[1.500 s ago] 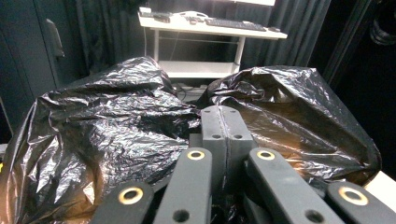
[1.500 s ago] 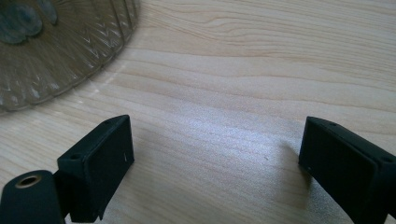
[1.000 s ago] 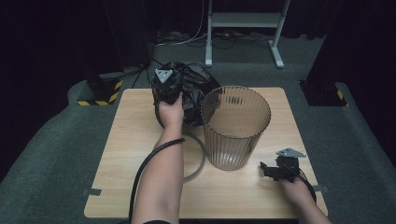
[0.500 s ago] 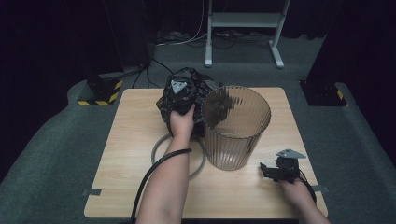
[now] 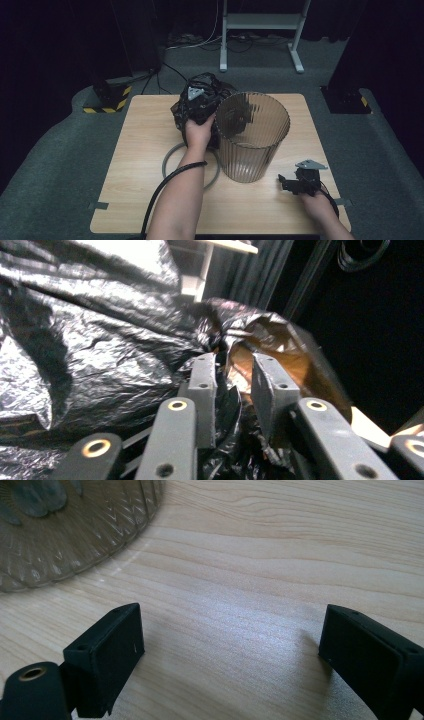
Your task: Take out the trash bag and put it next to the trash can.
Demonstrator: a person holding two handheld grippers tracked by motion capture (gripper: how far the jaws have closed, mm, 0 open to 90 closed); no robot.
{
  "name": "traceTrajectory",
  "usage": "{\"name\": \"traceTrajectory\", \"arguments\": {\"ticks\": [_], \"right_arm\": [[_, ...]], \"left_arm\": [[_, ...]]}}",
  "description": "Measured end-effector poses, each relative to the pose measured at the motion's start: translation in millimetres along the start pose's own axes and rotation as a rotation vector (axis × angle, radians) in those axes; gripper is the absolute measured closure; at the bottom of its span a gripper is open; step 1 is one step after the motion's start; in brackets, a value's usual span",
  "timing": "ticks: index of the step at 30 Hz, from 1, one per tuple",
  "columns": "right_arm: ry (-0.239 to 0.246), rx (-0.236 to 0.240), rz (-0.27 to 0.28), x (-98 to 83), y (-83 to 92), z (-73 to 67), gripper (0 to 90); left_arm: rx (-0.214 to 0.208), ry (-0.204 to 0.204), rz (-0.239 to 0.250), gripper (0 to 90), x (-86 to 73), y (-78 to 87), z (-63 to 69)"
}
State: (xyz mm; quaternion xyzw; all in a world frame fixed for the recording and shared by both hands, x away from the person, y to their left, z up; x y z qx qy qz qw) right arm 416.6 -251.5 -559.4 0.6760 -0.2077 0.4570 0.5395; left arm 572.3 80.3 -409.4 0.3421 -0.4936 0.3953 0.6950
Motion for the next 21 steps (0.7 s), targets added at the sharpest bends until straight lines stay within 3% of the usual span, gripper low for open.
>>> {"name": "traceTrajectory", "arguments": {"ticks": [3,5,14,15,16,17,21], "right_arm": [[0.004,0.003,0.0,0.1,-0.2,0.1,10.4],[0.007,0.005,-0.001,0.2,-0.2,0.2,10.3],[0.011,0.004,-0.001,0.3,-0.4,0.3,10.2],[0.012,0.005,-0.001,0.3,-0.5,0.3,10.2],[0.013,0.006,-0.002,0.3,-0.5,0.4,10.2],[0.016,0.007,-0.001,0.4,-0.6,0.6,10.2],[0.016,0.006,-0.001,0.4,-0.6,0.5,10.2]], "left_arm": [[-0.024,-0.016,0.012,58.6,8.8,6.4,3.9],[-0.007,-0.048,0.017,52.9,13.6,11.9,3.9],[0.019,-0.051,0.058,41.6,30.0,33.7,-2.8],[0.014,-0.078,0.041,41.3,30.2,37.1,-3.5],[0.021,-0.069,0.06,40.7,30.7,37.5,-1.0],[0.016,-0.122,0.03,39.9,30.3,40.9,-3.6],[0.021,-0.172,0.022,38.5,27.8,46.8,-4.8]]}}
Point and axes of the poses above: each handheld gripper's, and its own axes: y roughly backward along the jaws, x roughly out of its top, z roughly to its right, the point moved 5 cm from there along -y, roughly forward along the jaws, and after that the axes turned 11 degrees about z, right-handed, at the moved point
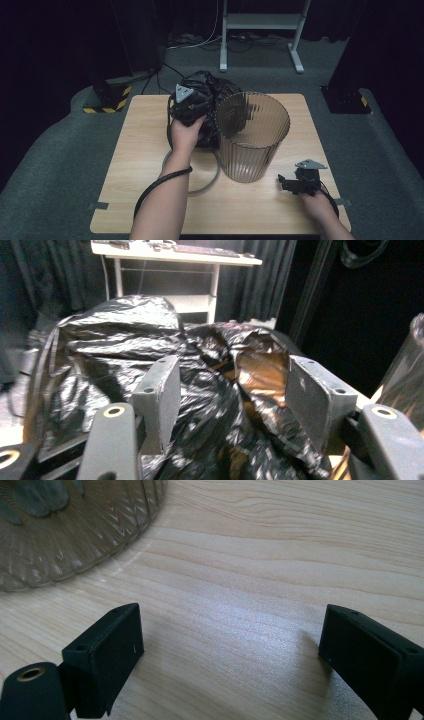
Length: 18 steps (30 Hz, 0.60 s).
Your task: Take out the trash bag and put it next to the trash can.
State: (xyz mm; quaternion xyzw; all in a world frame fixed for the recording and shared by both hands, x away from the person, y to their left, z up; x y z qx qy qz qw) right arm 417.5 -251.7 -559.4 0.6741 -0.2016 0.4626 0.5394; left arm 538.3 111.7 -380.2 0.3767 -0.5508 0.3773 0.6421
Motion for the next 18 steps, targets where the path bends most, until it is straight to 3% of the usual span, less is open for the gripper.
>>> {"name": "traceTrajectory", "arguments": {"ticks": [9,15,18], "right_arm": [[-0.002,-0.002,0.0,0.0,0.1,-0.1,10.3],[-0.008,-0.013,0.0,-0.3,0.5,-0.8,10.4],[-0.009,-0.015,0.0,-0.3,0.7,-1.0,10.4]], "left_arm": [[0.004,-0.033,-0.021,33.6,-6.0,13.7,0.2],[0.008,-0.009,-0.049,29.8,-11.2,26.3,-5.0],[0.012,-0.014,-0.056,23.0,-13.5,35.5,-5.7]]}}
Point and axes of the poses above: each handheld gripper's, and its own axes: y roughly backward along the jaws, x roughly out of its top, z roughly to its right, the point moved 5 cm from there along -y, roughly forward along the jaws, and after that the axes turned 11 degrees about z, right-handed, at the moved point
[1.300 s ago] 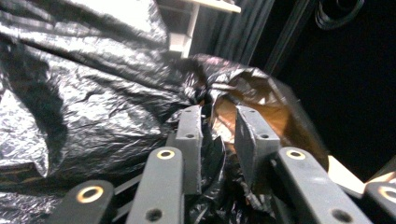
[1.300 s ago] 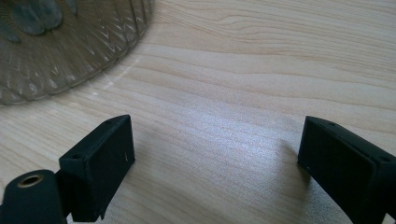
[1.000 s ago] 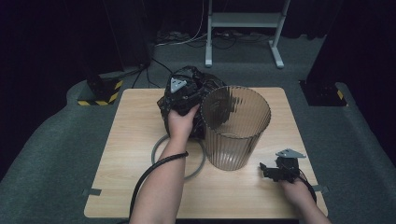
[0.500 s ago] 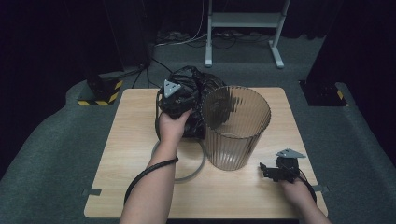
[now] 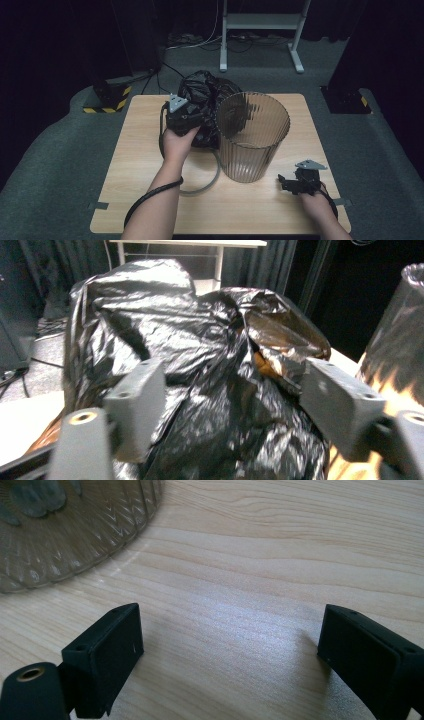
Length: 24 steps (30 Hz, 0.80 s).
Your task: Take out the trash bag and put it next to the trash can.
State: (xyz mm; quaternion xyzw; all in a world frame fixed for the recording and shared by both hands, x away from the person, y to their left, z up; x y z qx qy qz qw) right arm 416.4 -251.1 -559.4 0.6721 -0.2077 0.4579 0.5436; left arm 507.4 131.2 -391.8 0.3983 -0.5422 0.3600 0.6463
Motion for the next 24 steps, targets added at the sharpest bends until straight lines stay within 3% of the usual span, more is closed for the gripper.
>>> {"name": "traceTrajectory", "arguments": {"ticks": [7,13,24], "right_arm": [[0.0,0.0,0.0,0.0,0.0,0.0,10.4],[0.0,0.0,0.0,0.0,0.0,0.0,10.4],[0.001,0.001,0.002,0.1,-0.3,-0.1,10.4]], "left_arm": [[-0.022,-0.003,-0.012,21.3,-10.6,23.3,-2.6],[-0.047,0.006,-0.058,19.0,-25.1,41.9,-2.8],[-0.105,0.002,-0.054,16.0,-43.7,78.4,11.2]]}}
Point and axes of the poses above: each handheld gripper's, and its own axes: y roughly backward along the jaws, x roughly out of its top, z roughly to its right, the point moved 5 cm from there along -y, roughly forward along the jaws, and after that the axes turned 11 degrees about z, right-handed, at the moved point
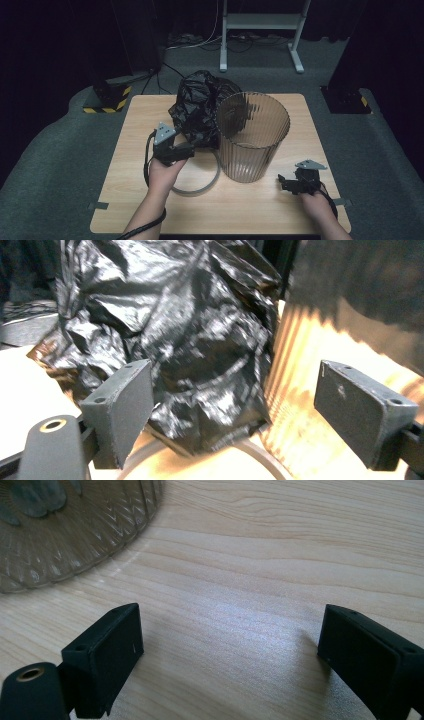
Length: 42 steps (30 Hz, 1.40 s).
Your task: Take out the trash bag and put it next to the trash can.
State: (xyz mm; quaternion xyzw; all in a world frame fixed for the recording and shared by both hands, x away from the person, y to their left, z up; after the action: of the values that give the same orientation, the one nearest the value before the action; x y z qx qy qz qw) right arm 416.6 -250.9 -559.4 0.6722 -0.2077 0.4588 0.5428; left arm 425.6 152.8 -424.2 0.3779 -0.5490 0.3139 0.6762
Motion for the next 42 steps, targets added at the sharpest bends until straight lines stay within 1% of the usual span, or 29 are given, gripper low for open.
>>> {"name": "traceTrajectory", "arguments": {"ticks": [3,5,6,8,9,11,13,15,17,20,23,24,26,29,33,35,37,39,42], "right_arm": [[0.0,0.0,0.0,0.0,0.0,0.0,10.5],[0.0,0.0,0.0,0.0,0.1,-0.1,10.5],[0.0,0.0,0.0,0.0,0.0,-0.1,10.5],[0.0,0.0,0.0,0.0,0.0,0.0,10.5],[0.0,0.0,0.0,0.0,0.0,0.0,10.5],[0.0,0.0,0.0,0.0,0.0,-0.1,10.5],[0.0,0.0,0.0,0.0,0.0,0.0,10.5],[0.0,0.0,0.0,0.0,0.0,0.0,10.4],[0.0,0.0,0.0,0.0,0.0,0.0,10.5],[0.0,0.0,0.0,0.0,0.0,0.0,10.4],[0.001,0.001,-0.001,0.1,-0.1,0.0,10.4],[0.001,0.002,-0.002,0.2,-0.2,-0.1,10.4],[0.002,0.004,-0.002,0.3,-0.4,-0.2,10.4],[0.003,0.005,-0.002,0.4,-0.4,-0.3,10.5],[0.002,0.004,-0.002,0.3,-0.4,-0.5,10.5],[0.0,0.002,-0.004,0.3,-0.3,-0.9,10.5],[0.003,0.003,-0.002,0.5,-0.6,-0.9,10.5],[0.003,0.003,-0.002,0.5,-0.7,-1.1,10.5],[0.003,0.002,-0.002,0.6,-0.7,-1.2,10.5]], "left_arm": [[-0.012,0.021,-0.005,15.9,-8.0,7.6,3.0],[-0.009,-0.008,-0.02,15.6,-12.3,12.0,5.4],[-0.01,-0.013,-0.028,15.5,-13.7,14.0,6.4],[-0.011,-0.004,-0.041,15.1,-15.7,17.4,7.3],[-0.007,-0.004,-0.044,15.1,-16.4,19.1,6.5],[0.0,-0.018,-0.051,15.1,-17.9,20.7,4.4],[-0.002,-0.015,-0.058,15.4,-20.3,21.2,2.2],[-0.005,-0.008,-0.077,15.4,-23.9,20.9,-0.2],[0.004,-0.023,-0.095,15.4,-27.0,20.5,-3.7],[0.009,0.0,-0.12,15.5,-31.4,19.9,-7.7],[0.021,-0.003,-0.147,15.6,-35.2,19.8,-12.8],[0.021,0.008,-0.155,15.9,-36.4,19.7,-14.0],[0.026,0.017,-0.17,16.2,-38.3,19.9,-16.6],[0.028,0.047,-0.194,16.5,-40.0,20.2,-19.4],[0.04,0.086,-0.242,17.2,-43.0,19.9,-23.8],[0.048,0.095,-0.268,18.1,-46.2,19.0,-27.3],[0.06,0.094,-0.292,18.2,-49.3,18.8,-30.6],[0.07,0.104,-0.309,18.5,-53.3,17.9,-33.6],[0.106,0.082,-0.339,18.2,-59.9,16.7,-38.2]]}}
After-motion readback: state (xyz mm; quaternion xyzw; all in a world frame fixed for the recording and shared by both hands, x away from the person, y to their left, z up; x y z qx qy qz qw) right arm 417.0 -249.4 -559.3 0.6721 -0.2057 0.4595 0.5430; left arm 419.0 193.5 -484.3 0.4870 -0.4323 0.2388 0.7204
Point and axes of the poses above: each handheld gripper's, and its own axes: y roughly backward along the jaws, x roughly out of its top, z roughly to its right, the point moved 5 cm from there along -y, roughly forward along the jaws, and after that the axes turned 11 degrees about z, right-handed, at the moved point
